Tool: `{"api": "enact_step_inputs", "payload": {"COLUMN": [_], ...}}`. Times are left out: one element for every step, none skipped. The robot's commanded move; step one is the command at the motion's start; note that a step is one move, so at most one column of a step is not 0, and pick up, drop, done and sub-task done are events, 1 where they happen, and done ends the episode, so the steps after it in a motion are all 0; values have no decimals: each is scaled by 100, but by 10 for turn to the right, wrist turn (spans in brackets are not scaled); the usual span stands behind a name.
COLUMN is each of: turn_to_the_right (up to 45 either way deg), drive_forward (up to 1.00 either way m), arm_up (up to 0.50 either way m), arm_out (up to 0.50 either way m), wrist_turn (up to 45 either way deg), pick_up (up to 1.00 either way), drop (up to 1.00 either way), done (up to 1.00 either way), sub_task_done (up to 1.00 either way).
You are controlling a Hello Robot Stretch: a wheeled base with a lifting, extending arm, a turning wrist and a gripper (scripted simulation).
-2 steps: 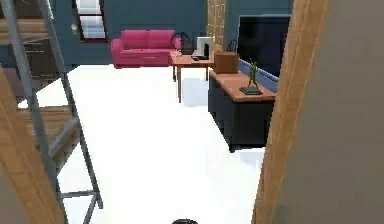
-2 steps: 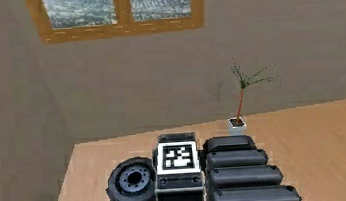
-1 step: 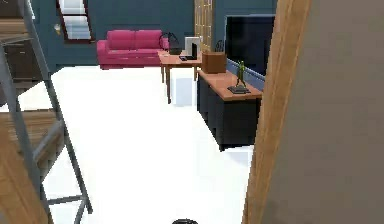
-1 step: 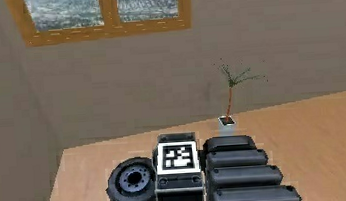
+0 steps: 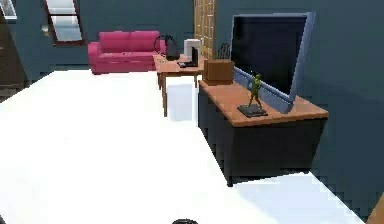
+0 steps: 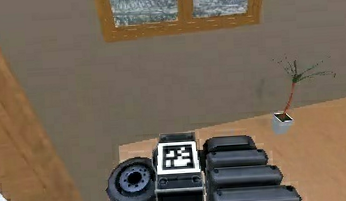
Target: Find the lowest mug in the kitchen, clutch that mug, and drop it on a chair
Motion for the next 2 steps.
{"api": "enact_step_inputs", "payload": {"turn_to_the_right": [-330, -30], "drive_forward": [0, 0], "arm_up": [0, 0], "arm_out": [0, 0], "wrist_turn": [0, 0], "pick_up": [0, 0], "drop": [0, 0], "done": [0, 0], "sub_task_done": [0, 0]}}
